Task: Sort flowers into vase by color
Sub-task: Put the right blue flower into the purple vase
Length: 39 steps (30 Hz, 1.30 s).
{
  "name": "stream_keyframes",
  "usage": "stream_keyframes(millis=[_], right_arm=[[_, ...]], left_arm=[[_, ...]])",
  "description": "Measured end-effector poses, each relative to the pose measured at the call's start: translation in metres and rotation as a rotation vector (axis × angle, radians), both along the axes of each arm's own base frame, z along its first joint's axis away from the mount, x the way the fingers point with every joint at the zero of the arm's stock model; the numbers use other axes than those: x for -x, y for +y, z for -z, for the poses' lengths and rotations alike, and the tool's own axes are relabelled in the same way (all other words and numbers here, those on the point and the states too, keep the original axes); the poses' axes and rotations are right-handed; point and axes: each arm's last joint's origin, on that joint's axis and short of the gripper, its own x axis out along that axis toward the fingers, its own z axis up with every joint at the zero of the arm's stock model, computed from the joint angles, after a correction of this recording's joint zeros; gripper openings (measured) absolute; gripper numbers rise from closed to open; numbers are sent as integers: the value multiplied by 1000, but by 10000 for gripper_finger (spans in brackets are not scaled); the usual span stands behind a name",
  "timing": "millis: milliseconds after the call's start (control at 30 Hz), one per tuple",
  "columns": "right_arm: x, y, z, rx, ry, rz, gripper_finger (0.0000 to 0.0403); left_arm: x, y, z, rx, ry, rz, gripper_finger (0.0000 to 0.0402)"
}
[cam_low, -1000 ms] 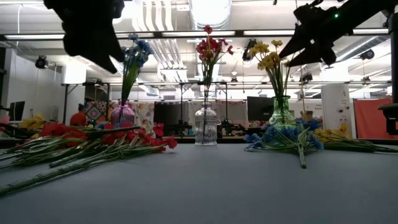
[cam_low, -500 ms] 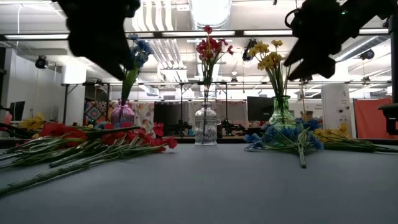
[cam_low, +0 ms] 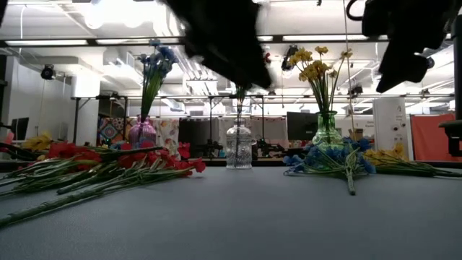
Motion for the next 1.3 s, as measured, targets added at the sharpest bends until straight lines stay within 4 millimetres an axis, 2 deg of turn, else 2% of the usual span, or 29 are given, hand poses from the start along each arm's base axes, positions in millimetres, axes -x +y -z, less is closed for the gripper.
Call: stream_keyframes(millis=[233, 467, 700, 1000, 1300], right_arm=[[1, 4, -2, 4, -8, -21, 235], [1, 4, -2, 23, -13, -8, 234], [1, 3, -1, 28, -13, -6, 237], [1, 3, -1, 41, -16, 4, 237], [1, 3, -1, 47, -18, 9, 237]], left_arm=[[-59, 6, 41, -34, -30, -9, 242], [-91, 19, 60, -12, -40, -71, 242], [-98, 34, 71, 23, -56, -143, 221], [-97, 38, 89, 150, -82, -116, 188], [-95, 39, 93, 147, -77, -116, 144]])
